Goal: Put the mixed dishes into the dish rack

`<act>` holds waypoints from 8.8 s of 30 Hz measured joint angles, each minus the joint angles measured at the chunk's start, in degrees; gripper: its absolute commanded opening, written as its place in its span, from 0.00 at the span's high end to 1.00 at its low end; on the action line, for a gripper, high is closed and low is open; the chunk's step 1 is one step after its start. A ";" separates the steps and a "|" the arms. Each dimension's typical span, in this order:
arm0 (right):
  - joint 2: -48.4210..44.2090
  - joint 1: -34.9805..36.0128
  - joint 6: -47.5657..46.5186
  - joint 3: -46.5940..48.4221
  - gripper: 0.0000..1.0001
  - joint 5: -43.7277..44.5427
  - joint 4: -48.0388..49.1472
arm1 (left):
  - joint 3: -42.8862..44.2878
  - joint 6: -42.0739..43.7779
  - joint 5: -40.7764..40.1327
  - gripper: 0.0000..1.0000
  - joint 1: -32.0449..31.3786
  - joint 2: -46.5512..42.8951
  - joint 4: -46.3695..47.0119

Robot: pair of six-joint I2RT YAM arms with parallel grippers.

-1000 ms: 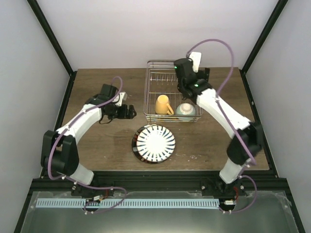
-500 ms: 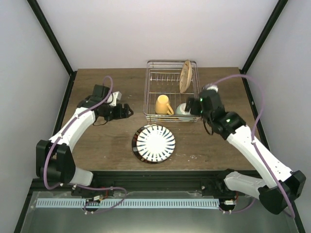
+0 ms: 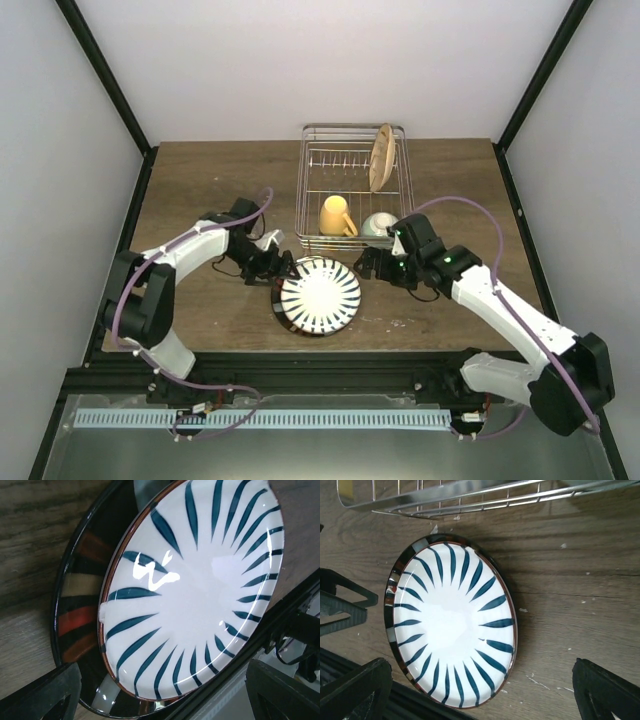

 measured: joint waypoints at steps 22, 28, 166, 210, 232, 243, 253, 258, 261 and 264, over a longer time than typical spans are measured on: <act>6.95 0.00 -0.46 -3.93 0.24 -2.80 7.34 | 0.20 -0.15 -0.52 0.22 -3.89 6.45 3.06; 8.15 0.00 -0.63 -4.04 0.26 -3.15 8.72 | 0.39 -0.17 -1.62 0.29 -6.60 8.00 4.20; 48.87 0.79 -41.57 50.60 0.99 56.43 25.70 | -2.73 1.60 -29.68 0.27 -1.05 -13.16 9.27; 57.64 2.43 -26.58 59.89 0.47 56.26 13.11 | -2.03 3.02 -29.73 0.27 -0.85 -10.54 8.35; 14.84 6.49 -18.27 36.87 0.45 54.49 2.16 | -1.99 3.41 -25.20 0.27 -0.79 0.76 2.69; 7.85 6.88 -3.19 13.31 0.44 38.25 -12.00 | -0.20 3.54 -19.19 0.27 -0.90 6.99 1.62; 5.33 7.06 -1.95 1.79 0.43 25.38 -4.90 | 3.61 3.67 -18.10 0.33 -3.56 10.36 1.27; 7.43 7.08 -2.62 -2.58 0.43 17.94 1.60 | 4.11 4.44 -16.44 0.54 -4.13 11.34 1.79; 9.25 7.08 -3.23 -3.69 0.43 14.27 4.68 | 4.04 4.92 -14.88 0.70 -4.59 12.02 2.38; 10.56 7.08 -3.67 -3.74 0.43 12.35 6.88 | 3.67 5.42 -12.81 0.83 -5.25 12.57 3.04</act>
